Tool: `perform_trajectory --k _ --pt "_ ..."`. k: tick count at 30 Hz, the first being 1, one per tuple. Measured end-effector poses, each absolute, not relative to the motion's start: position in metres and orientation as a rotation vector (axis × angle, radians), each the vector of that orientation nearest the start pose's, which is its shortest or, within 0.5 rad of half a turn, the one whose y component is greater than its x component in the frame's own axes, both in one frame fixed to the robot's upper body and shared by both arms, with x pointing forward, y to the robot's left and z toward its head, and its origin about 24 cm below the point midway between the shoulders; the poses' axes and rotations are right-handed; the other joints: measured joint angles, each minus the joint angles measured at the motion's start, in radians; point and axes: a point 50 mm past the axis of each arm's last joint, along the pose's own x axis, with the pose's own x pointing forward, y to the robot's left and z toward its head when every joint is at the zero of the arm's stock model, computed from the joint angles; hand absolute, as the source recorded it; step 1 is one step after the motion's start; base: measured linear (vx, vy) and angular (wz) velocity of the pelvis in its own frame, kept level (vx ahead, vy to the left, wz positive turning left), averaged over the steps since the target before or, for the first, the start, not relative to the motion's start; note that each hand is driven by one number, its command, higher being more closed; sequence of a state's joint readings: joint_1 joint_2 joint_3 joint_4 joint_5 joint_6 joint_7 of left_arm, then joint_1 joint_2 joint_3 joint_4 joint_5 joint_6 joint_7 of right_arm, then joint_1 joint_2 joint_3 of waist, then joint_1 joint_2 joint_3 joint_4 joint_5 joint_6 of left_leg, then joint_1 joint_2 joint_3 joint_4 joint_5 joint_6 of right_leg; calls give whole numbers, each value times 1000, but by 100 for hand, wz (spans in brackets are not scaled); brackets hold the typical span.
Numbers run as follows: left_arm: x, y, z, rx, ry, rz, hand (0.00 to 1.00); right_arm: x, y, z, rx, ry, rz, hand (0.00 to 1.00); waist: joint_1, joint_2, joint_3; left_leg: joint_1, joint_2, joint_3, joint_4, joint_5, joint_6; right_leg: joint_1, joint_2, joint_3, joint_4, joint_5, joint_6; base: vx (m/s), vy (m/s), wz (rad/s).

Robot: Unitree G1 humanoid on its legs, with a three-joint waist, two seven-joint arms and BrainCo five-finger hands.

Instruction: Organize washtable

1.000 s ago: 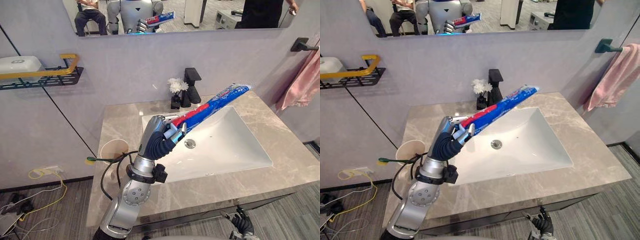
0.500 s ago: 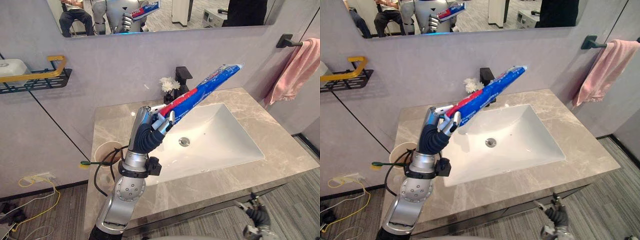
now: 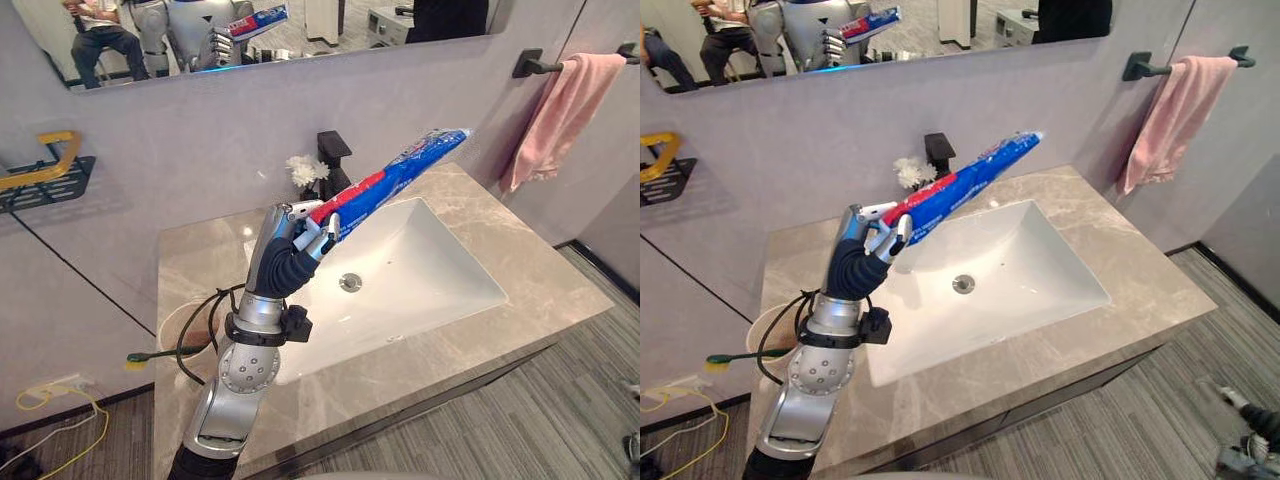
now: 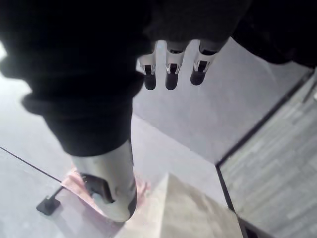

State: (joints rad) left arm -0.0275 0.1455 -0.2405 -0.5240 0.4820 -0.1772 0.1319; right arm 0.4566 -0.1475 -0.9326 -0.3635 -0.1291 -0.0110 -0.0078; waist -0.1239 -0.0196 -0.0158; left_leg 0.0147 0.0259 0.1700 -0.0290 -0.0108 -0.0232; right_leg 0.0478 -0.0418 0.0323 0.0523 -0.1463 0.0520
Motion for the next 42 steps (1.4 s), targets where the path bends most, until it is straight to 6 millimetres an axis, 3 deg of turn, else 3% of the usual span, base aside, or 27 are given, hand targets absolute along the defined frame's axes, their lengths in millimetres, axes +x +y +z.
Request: perform_trajectory --k 8,15,18,23,28,34,42 --pt "213 109 174 516 -791 -64 100 85 -359 143 -707 -130 -937 0 1 5 -3 -3 -2 -3 2 -1 0 -3 3 2 0 3 -1 -1 -3 0" --pt "213 109 173 523 -793 -68 100 140 -328 167 -663 -404 -709 0 6 17 -10 -19 -7 -33 11 -1 2 -2 0 -23 -2 4 -1 6 -3 10" --pt "213 109 173 512 -793 -70 100 157 -316 172 -604 -481 -625 0 28 22 -9 -20 -10 -43 12 -1 2 2 -7 -35 -3 4 -1 14 4 13" --pt "212 108 174 491 -798 -63 100 189 -301 164 -432 -524 -512 0 33 25 -8 -38 -24 -95 15 6 11 11 -19 -93 -6 4 -1 7 9 31" --pt "209 102 175 448 -809 -83 100 209 -280 152 -222 -518 -360 0 64 33 -7 -38 -39 -125 14 10 17 28 -32 -133 -13 4 0 10 16 21" --pt "207 94 179 409 -842 -108 100 226 -240 148 14 -556 -119 0 84 32 2 -39 -45 -145 10 14 20 38 -36 -159 -19 3 0 -6 -1 11" --pt "207 91 182 391 -858 -114 100 237 -202 148 215 -569 101 0 84 24 23 -40 -51 -170 -9 31 21 38 -39 -186 -20 3 0 -15 -9 9"
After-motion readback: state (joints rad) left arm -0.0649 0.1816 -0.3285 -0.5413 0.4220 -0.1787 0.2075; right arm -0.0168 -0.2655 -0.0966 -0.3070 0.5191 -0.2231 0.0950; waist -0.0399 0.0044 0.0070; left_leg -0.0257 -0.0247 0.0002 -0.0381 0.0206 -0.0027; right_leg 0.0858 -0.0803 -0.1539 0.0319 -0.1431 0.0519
